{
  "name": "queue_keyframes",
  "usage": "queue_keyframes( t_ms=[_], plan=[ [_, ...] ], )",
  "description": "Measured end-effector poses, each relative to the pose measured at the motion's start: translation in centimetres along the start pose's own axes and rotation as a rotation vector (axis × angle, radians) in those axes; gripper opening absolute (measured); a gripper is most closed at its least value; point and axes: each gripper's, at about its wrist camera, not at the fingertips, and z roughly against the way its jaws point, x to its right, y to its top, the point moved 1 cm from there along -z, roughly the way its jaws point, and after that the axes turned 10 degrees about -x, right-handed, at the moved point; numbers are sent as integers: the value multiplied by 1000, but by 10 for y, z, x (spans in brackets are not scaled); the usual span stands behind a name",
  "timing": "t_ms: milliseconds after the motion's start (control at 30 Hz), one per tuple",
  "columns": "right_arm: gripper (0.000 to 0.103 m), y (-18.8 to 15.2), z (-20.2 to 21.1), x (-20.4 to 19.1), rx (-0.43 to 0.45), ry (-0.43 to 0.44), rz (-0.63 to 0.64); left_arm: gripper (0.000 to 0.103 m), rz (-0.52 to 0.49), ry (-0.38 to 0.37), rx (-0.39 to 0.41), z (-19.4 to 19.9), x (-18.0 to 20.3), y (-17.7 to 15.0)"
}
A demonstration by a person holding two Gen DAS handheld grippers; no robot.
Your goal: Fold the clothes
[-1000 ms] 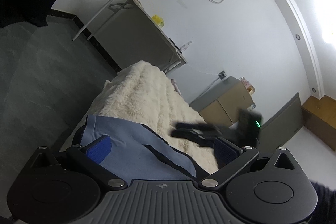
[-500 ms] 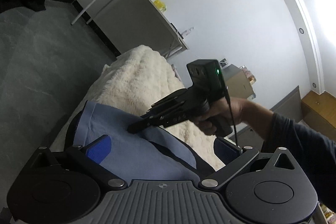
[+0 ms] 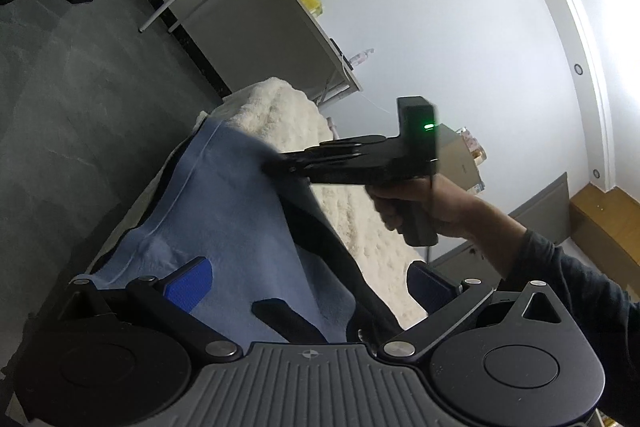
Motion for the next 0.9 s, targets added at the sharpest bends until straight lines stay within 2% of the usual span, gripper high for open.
queue_keyframes(
  t_ms=[67, 100, 133, 200, 300, 400, 467, 600, 667, 700, 733, 767, 800, 900],
  plan=[
    [43, -11, 25, -2, 120, -85, -72, 103, 6, 2, -1, 1, 0, 0],
    [55, -20, 42, -1, 182, -124, -129, 103, 10, 3, -1, 1, -1, 1],
    [63, -34, 61, 0, 240, -142, -208, 103, 8, 6, 1, 1, -1, 0],
    [69, -76, 104, 1, 357, -158, -384, 103, 4, 16, -4, -1, 2, 1],
    [70, -153, 144, -18, 467, -207, -556, 103, -4, 17, -9, -2, 3, 1],
    [70, -247, 156, -60, 441, -288, -693, 103, -9, 19, -6, 0, 4, 0],
    [70, -318, 155, -96, 370, -385, -790, 103, -10, 21, -4, 2, 5, -1],
    [70, -414, 147, -145, 226, -554, -951, 103, -11, 23, -1, 6, 7, -4],
    [70, -452, 141, -174, 184, -553, -1025, 103, -11, 24, 6, 8, 7, -5],
    [70, -463, 138, -187, 181, -532, -1052, 103, -11, 25, 10, 9, 7, -5],
    [70, -468, 137, -197, 219, -460, -1061, 103, -11, 21, 17, 11, 8, -6],
    [70, -476, 138, -208, 279, -351, -1067, 103, -11, 18, 19, 12, 8, -6],
    [70, -483, 140, -216, 322, -318, -1076, 103, -12, 11, 25, 14, 8, -7],
    [71, -502, 152, -221, 396, -444, -1148, 103, -18, 1, 42, 18, 10, -8]
  ],
)
